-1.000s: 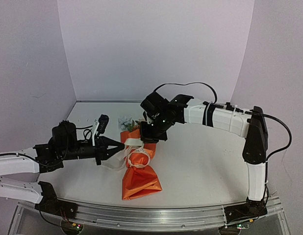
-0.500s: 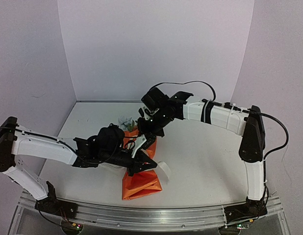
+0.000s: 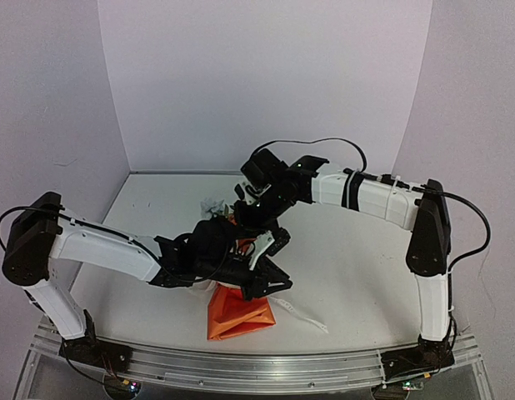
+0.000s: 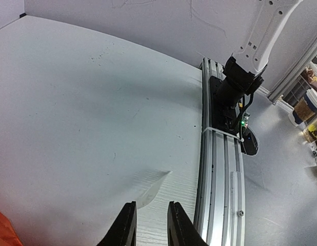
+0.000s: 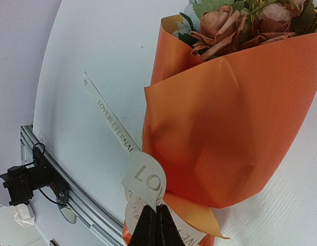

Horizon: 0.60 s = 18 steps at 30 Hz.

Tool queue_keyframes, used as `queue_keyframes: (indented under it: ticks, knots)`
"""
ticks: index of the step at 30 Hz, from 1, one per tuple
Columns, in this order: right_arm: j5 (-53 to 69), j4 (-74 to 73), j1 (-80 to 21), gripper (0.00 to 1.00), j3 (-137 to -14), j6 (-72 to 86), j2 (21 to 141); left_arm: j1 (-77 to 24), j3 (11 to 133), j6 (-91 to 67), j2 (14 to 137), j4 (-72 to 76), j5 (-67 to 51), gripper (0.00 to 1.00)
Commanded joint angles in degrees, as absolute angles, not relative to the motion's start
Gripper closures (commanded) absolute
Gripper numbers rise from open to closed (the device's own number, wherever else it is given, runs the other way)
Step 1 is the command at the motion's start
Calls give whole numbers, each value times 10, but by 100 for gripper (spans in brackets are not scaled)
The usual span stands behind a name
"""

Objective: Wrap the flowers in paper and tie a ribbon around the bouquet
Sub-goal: Cross the half-tied ribbon over the folded bouquet.

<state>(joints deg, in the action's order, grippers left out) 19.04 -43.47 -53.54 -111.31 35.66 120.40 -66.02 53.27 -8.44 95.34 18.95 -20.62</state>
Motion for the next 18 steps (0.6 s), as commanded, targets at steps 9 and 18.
queue_keyframes:
  ticks: [9,18]
  knots:
    - [194,-429,-535,100,-1104,336,1186,-626,394,-198,701,283,-16,59]
    - [207,-429,-557,100,-1125,357,1172,-551,327,-185,622,135,56,45]
